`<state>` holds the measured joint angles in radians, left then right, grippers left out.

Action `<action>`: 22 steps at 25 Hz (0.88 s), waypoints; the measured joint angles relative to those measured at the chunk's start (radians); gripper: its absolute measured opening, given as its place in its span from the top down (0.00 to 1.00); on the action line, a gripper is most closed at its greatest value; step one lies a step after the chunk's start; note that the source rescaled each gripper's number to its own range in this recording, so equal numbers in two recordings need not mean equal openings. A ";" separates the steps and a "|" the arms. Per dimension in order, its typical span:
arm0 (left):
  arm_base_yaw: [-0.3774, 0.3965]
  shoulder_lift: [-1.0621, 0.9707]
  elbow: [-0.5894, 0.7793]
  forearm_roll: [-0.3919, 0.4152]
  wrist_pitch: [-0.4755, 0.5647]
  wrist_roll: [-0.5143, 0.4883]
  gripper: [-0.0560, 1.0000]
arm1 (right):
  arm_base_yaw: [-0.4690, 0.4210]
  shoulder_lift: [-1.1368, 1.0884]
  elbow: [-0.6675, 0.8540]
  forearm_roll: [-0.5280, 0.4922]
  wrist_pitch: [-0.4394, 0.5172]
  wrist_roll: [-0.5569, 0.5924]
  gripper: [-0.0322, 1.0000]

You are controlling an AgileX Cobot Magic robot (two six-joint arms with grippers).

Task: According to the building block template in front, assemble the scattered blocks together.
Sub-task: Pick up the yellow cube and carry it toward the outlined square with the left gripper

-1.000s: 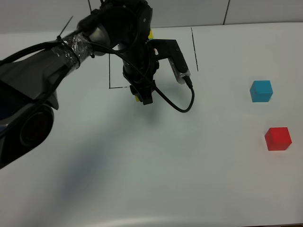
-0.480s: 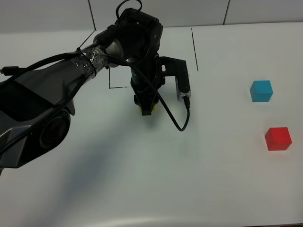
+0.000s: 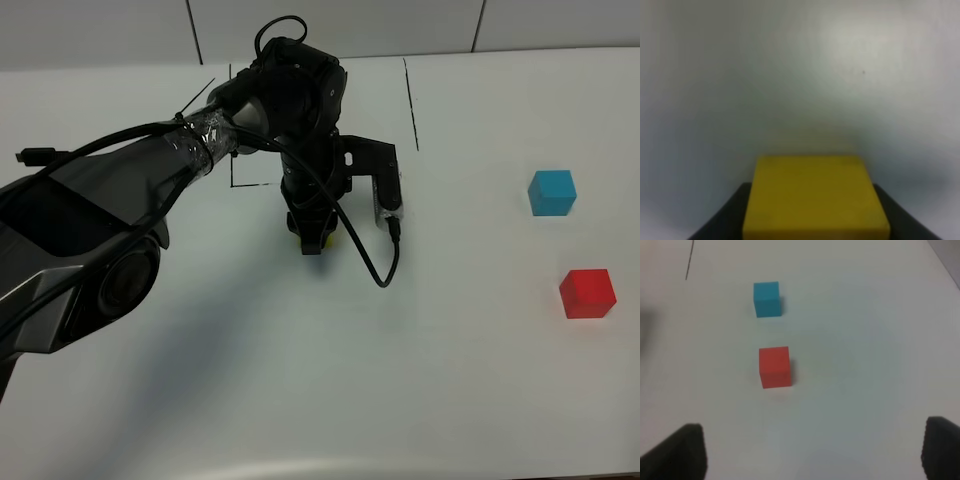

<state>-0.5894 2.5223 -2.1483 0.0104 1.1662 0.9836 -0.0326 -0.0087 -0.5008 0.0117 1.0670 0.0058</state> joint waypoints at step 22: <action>0.000 -0.016 -0.132 -0.052 0.024 -0.061 0.08 | 0.000 0.000 0.000 0.000 0.000 0.000 0.25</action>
<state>-0.5894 2.5063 -2.2807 -0.0413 1.1904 0.9226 -0.0326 -0.0087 -0.5008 0.0117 1.0670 0.0058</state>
